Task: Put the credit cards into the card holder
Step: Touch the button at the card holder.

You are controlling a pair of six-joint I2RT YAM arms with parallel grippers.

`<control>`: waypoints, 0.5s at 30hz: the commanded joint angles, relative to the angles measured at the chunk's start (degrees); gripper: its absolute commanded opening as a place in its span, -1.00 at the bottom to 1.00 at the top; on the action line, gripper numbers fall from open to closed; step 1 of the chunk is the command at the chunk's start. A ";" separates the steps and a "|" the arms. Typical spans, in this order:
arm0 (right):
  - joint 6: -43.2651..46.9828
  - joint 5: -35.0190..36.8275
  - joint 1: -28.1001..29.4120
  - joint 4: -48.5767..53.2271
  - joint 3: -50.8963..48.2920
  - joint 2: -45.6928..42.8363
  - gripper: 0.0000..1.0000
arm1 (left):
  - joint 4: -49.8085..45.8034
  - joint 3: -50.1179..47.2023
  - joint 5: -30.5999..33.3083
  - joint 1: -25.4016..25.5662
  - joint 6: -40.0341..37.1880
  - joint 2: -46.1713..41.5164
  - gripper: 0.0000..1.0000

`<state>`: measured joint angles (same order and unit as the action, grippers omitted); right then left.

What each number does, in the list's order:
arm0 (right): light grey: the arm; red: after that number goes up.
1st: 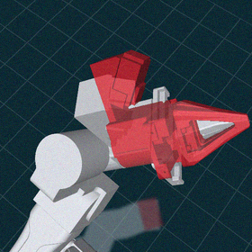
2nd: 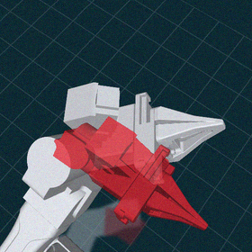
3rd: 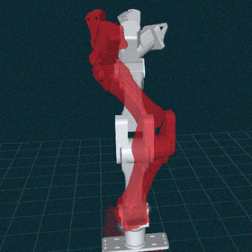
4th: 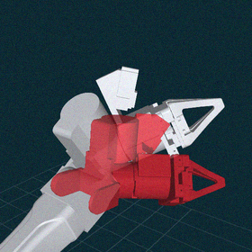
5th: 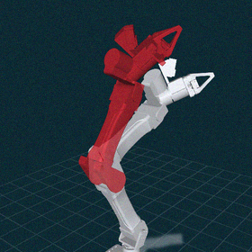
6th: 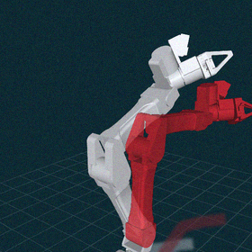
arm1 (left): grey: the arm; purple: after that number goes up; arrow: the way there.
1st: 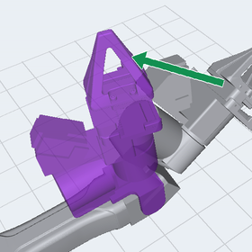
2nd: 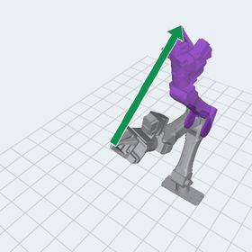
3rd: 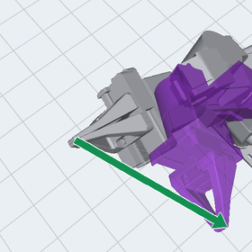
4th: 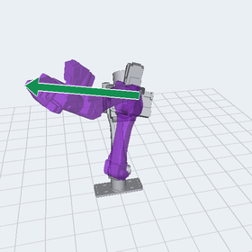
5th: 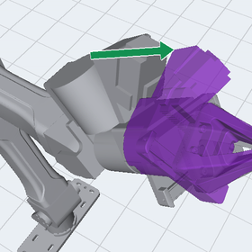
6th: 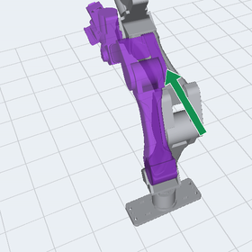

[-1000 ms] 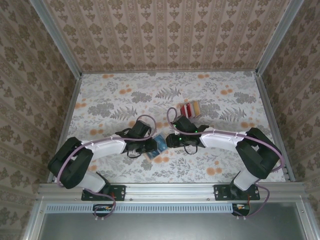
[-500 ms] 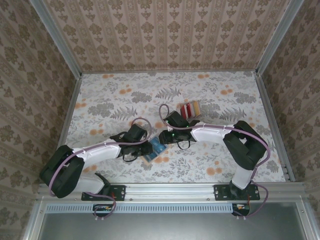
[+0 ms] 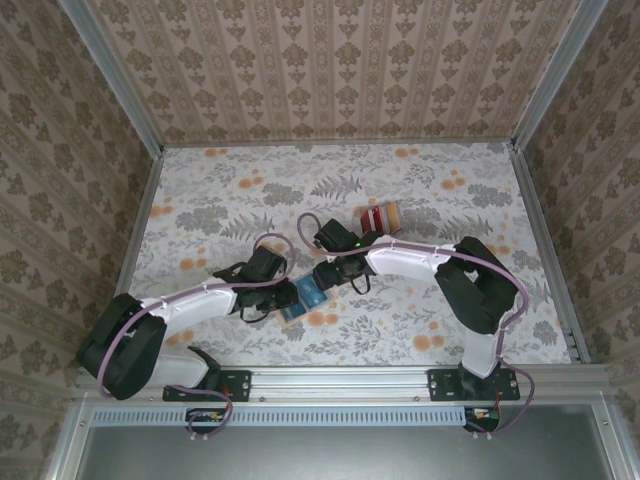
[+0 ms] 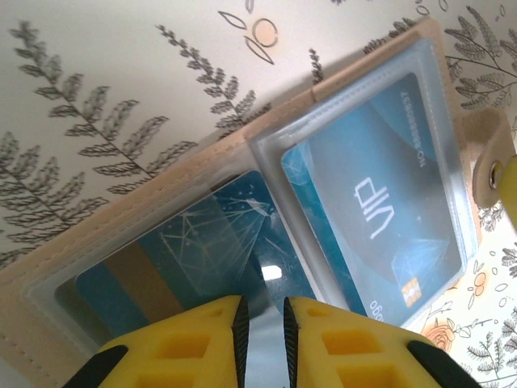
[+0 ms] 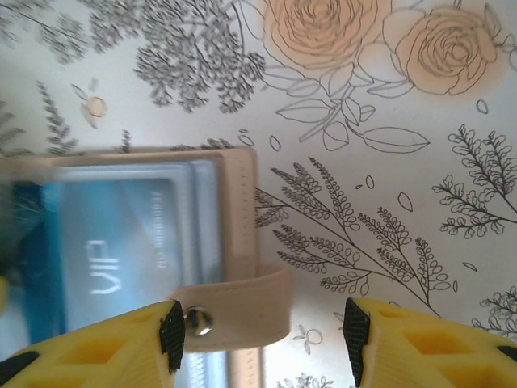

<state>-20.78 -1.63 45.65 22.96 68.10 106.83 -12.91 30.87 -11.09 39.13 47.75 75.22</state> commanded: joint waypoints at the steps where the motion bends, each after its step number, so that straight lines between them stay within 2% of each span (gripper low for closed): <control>1: 1.90 1.67 0.48 3.61 2.24 2.80 0.14 | -2.29 -0.98 0.46 -0.98 -1.63 -0.87 -0.53; 4: 1.02 0.67 0.47 2.43 1.85 2.89 0.04 | -2.28 -0.92 0.01 -1.38 -1.86 -0.87 -0.52; 10: -1.18 1.57 -0.20 1.72 -0.85 0.48 -0.34 | -2.13 -1.25 -0.32 -2.00 -2.23 -0.78 -0.52; 15: -3.94 -2.08 -1.79 -1.45 -7.01 -3.86 -0.68 | -1.34 -1.39 -0.61 -2.39 -2.48 -0.02 -0.51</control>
<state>-22.63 -2.39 44.69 21.23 64.36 105.89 -12.69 30.70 -11.97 37.32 46.70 75.13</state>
